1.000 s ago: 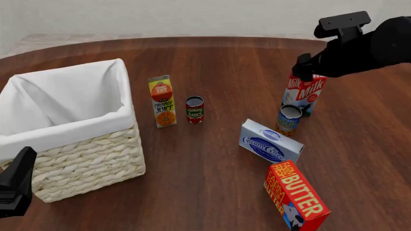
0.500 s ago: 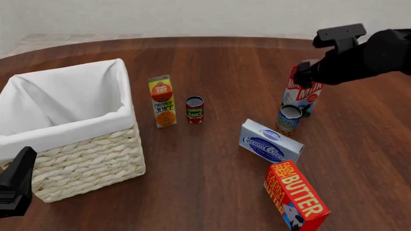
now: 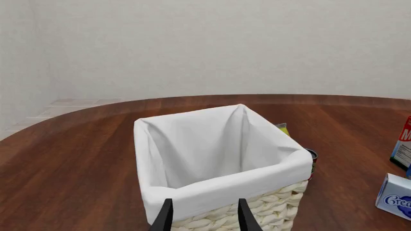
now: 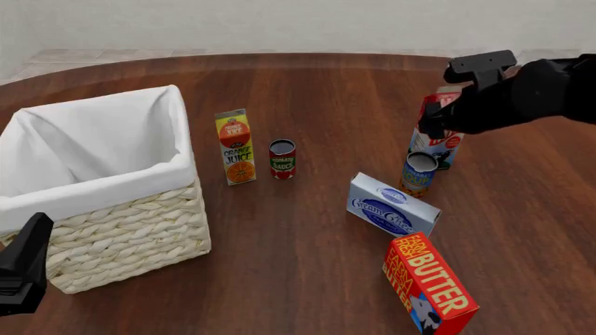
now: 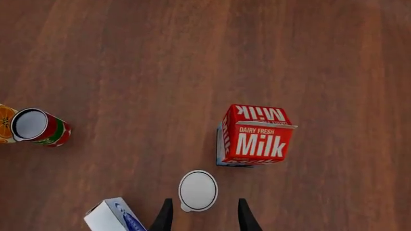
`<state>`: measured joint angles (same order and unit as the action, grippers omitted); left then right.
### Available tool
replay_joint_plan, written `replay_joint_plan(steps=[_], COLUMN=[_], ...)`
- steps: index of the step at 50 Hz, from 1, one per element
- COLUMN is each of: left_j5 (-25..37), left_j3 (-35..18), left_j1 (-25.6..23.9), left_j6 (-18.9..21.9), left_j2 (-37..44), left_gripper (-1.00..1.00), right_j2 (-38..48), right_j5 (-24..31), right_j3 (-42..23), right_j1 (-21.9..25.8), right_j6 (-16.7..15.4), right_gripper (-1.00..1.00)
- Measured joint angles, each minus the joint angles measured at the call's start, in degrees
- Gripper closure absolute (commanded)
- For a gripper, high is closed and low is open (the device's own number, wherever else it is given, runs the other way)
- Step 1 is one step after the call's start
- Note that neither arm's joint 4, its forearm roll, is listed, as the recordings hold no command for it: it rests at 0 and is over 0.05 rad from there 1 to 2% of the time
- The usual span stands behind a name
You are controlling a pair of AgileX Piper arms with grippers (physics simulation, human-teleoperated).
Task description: Pick up the alphabet soup and the tomato sauce, and put them in the basket.
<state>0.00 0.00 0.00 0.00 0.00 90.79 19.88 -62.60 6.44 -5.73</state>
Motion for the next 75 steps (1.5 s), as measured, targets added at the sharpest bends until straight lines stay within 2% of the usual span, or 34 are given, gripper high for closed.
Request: replay_joint_plan(steps=[45, 75], left_j5=[0.0, 0.0], left_j3=[0.0, 0.0], left_j1=[0.0, 0.0], left_j6=[0.0, 0.0], left_j2=[0.0, 0.0], left_gripper=[-1.0, -1.0], right_j2=[5.5, 7.93], right_j5=[-5.9, -7.83], right_j3=[2.92, 3.54], right_j1=[0.31, 0.66], right_j6=[0.52, 0.72], right_gripper=[-1.0, -1.0])
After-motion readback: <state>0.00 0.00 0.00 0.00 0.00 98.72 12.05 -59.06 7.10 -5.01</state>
